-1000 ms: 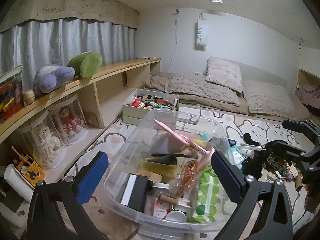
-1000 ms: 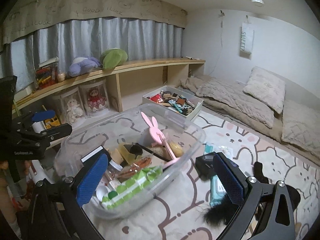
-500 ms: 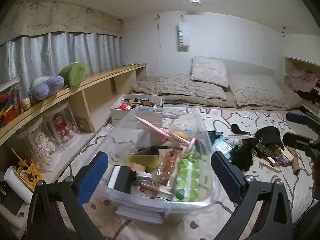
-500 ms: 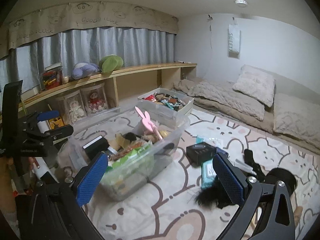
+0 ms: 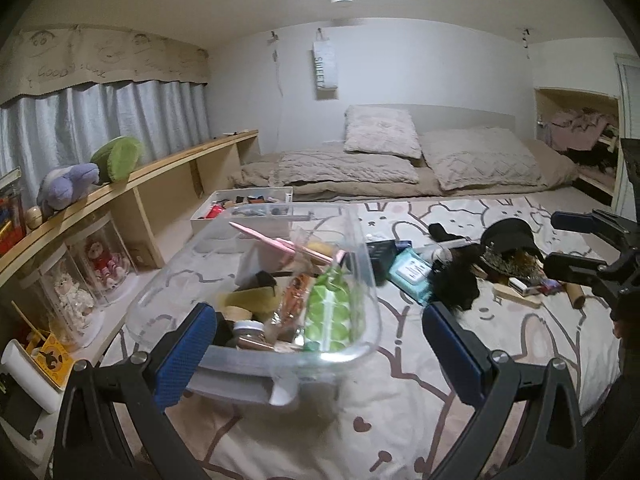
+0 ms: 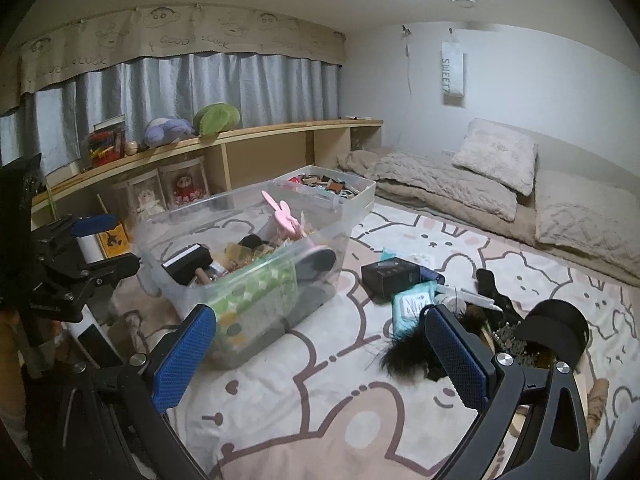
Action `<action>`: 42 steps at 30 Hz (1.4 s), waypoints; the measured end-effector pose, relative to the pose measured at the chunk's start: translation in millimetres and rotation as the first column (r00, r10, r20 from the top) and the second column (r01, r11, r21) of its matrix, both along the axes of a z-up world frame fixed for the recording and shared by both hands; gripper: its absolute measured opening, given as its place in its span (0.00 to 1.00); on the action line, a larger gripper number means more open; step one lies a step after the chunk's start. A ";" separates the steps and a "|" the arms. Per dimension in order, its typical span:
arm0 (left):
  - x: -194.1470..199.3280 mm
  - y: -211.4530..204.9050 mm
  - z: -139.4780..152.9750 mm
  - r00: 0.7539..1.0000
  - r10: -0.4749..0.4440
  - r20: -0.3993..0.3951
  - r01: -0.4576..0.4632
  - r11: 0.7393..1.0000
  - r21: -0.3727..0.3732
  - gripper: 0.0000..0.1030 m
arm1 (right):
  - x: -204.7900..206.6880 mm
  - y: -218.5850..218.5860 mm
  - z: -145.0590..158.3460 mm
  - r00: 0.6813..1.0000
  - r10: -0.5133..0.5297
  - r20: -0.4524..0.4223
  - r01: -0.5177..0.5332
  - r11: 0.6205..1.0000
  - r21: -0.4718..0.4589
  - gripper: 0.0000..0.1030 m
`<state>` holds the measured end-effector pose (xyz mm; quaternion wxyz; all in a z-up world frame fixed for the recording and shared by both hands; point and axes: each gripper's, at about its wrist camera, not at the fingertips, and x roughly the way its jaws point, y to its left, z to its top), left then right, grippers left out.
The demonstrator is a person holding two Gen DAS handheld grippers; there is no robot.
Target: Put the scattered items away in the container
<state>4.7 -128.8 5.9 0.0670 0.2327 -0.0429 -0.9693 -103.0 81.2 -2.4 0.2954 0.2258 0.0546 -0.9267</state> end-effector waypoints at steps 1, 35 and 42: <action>1.3 2.6 -2.3 1.000 -0.010 0.002 0.010 1.000 0.001 1.00 | 1.1 0.5 -1.8 1.000 0.001 -0.002 -0.001 1.000 0.005 1.00; 19.9 31.6 -28.3 0.997 -0.065 0.028 0.065 0.998 0.003 1.00 | 29.6 5.2 -27.9 0.999 0.019 -0.047 -0.016 0.998 0.061 1.00; 19.8 31.5 -28.3 0.997 -0.065 0.028 0.065 0.998 0.002 1.00 | 27.9 6.9 -28.6 0.999 0.011 -0.039 -0.008 0.998 0.063 1.00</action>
